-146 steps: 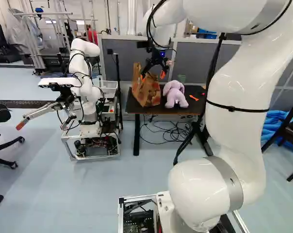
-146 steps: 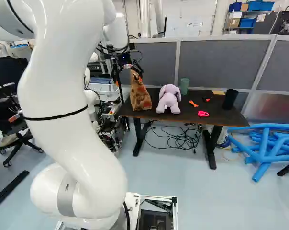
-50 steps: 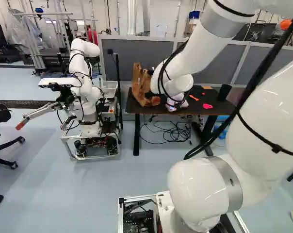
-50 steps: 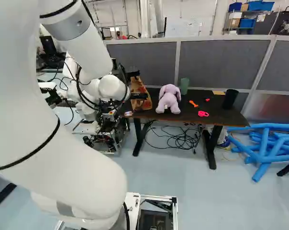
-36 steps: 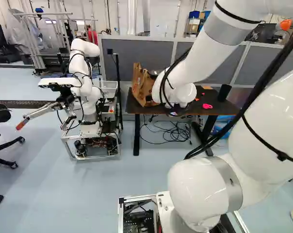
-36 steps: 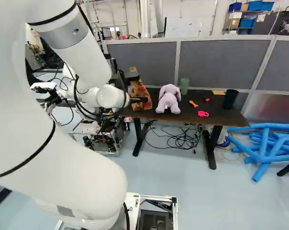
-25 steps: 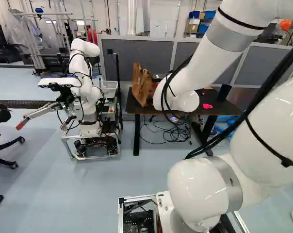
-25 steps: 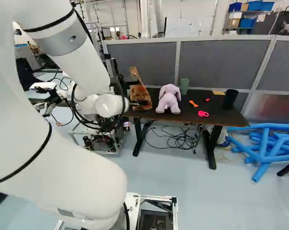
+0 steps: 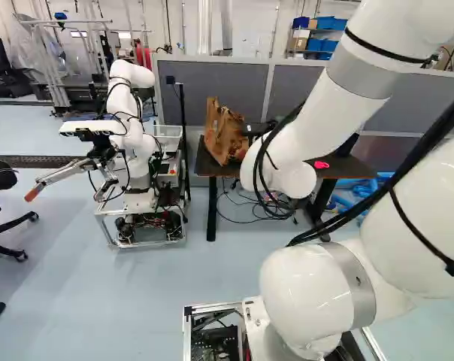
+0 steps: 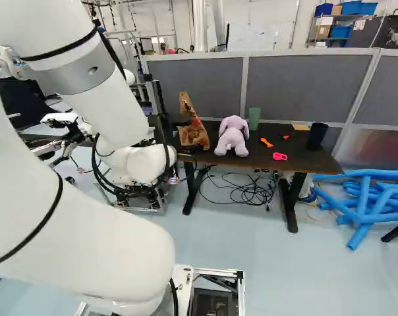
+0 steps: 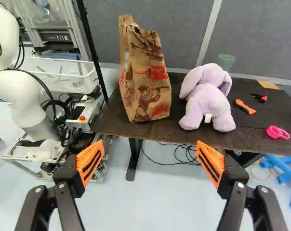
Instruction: Pick up the bag on the ground and place it on the table
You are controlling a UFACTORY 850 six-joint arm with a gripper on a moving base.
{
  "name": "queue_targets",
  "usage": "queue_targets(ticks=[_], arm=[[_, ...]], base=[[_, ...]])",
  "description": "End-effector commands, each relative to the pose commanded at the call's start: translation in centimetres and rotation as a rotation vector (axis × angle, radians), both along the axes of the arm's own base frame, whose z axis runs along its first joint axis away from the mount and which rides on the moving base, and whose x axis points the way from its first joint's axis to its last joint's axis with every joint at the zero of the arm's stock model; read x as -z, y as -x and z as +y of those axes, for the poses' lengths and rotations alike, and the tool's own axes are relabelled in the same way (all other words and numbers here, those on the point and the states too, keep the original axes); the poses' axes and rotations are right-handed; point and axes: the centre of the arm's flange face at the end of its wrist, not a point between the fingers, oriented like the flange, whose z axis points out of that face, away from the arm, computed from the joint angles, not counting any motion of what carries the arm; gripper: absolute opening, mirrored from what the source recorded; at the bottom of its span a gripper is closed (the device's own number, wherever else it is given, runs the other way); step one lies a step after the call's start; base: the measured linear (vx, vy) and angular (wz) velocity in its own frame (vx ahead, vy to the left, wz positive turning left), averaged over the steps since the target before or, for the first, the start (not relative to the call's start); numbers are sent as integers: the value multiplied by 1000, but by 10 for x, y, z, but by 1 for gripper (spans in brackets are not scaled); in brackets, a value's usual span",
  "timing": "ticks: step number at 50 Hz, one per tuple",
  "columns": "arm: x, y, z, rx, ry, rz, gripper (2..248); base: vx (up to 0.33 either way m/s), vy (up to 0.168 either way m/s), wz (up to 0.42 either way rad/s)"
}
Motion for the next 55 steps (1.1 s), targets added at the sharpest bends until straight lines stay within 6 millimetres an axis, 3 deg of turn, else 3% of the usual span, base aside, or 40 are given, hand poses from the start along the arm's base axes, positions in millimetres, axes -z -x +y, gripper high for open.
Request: queue_targets(ticks=[27, 55], arm=[[11, 23, -1, 8, -16, -52, 247], [13, 28, -1, 9, -19, -62, 247]], base=[[0, 0, 0], [0, 0, 0]])
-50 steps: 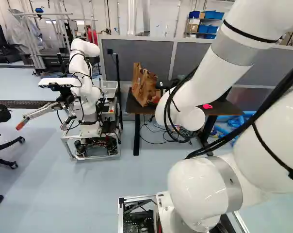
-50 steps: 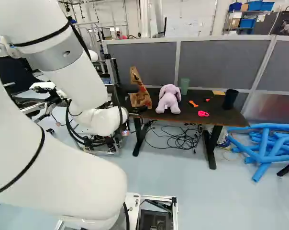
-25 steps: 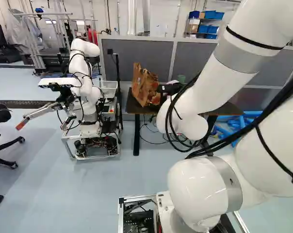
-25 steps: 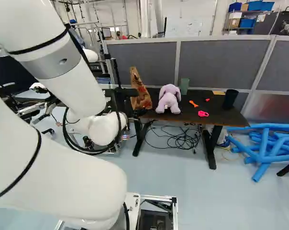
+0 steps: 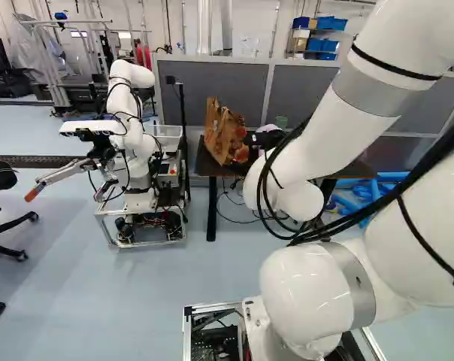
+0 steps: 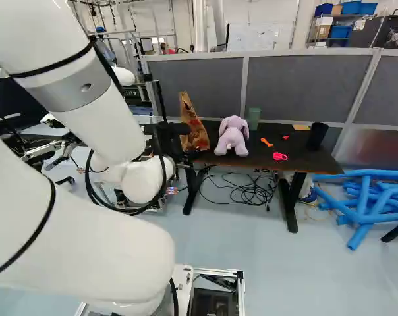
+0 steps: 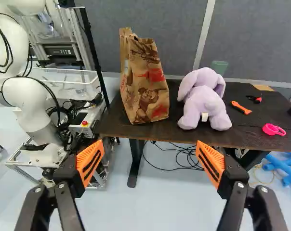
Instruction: Pick up the bag on the ground and place it on the table
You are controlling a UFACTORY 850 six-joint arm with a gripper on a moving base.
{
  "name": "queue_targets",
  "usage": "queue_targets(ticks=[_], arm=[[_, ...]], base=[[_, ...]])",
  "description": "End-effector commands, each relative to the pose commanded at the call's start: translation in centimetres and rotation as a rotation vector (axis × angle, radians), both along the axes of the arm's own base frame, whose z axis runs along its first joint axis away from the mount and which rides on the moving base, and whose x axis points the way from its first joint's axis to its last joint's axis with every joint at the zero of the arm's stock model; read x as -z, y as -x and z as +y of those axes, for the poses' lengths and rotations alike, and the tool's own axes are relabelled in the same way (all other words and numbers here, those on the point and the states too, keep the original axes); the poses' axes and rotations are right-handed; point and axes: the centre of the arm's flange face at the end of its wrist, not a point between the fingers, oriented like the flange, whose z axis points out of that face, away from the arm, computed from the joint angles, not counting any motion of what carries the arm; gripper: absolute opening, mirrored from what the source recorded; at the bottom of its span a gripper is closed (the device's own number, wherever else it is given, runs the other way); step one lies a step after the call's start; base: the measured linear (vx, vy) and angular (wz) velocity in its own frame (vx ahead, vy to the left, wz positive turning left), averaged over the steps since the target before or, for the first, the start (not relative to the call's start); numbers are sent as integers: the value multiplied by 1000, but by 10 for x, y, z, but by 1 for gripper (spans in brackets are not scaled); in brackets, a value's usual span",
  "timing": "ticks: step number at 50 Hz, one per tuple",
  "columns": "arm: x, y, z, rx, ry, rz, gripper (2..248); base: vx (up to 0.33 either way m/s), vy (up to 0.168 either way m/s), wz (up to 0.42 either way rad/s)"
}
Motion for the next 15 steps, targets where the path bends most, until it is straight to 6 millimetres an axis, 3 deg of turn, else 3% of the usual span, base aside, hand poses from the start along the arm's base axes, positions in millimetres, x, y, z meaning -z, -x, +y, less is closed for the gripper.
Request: queue_targets(ticks=[15], arm=[[0, 0, 0, 0, 0, 0, 247]], base=[[0, 0, 0]])
